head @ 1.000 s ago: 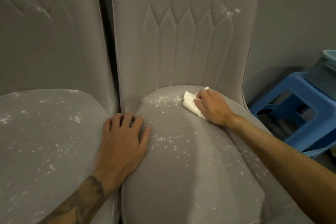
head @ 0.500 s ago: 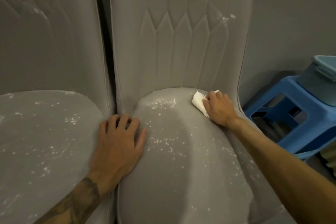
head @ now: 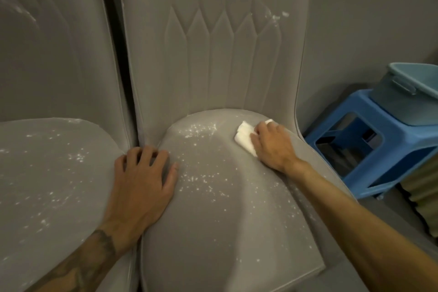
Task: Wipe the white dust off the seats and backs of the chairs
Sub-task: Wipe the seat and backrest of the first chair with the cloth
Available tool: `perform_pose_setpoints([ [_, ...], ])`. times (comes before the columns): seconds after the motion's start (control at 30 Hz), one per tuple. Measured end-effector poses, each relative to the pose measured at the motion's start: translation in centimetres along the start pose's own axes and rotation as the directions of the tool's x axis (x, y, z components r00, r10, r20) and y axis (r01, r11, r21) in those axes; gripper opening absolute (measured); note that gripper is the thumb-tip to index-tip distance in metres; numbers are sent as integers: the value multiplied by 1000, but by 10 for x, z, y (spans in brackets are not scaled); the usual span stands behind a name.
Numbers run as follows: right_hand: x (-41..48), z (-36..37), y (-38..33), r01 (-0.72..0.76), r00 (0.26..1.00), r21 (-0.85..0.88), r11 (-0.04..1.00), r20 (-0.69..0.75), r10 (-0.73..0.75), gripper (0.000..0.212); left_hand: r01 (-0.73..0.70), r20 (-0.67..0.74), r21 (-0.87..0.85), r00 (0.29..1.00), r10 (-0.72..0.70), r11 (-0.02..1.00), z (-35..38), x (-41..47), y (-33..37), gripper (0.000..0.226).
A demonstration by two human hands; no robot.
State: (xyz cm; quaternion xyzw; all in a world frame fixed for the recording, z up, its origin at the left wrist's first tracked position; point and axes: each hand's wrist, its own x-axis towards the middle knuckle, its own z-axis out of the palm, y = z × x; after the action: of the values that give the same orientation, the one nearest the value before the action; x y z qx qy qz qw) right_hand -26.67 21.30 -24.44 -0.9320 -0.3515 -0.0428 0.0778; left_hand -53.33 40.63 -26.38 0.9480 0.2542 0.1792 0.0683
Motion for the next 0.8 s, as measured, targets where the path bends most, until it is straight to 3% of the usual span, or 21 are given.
perform_pose_setpoints([
  [0.1, -33, 2, -1, 264, 964, 107, 959, 4, -266, 26, -9, -16, 21, 1000, 10, 1000, 0, -1, -1, 36],
  [0.17, -35, -6, 20, 297, 953, 91, 951, 33, -301, 24, -18, -16, 39, 1000, 19, 999, 0, -1, -2, 36],
  [0.33, -19, -12, 43, -73, 997, -40, 996, -17, 73, 30, -21, -13, 39, 1000, 22, 999, 1, 0, -3, 38],
  [0.4, -26, -4, 25, -60, 997, -35, 998, -43, 58, 30, -24, -11, 50, 1000, 24, 998, 2, 0, -2, 39],
  [0.57, -54, -7, 27, 217, 975, 68, 974, 36, -220, 25, -31, -14, 43, 999, 32, 999, 0, 0, -2, 40],
  [0.63, -46, -13, 48, 140, 989, 20, 990, 42, -141, 27, -30, -5, 39, 1000, 31, 999, 0, 0, -1, 42],
  [0.73, -34, -15, 57, -122, 992, -26, 992, -18, 122, 30, -15, -3, 44, 1000, 15, 999, -2, -1, 1, 43],
  [0.8, -39, -6, 41, -108, 993, -26, 994, -55, 106, 31, -19, 3, 53, 1000, 19, 998, -3, 0, 2, 41],
])
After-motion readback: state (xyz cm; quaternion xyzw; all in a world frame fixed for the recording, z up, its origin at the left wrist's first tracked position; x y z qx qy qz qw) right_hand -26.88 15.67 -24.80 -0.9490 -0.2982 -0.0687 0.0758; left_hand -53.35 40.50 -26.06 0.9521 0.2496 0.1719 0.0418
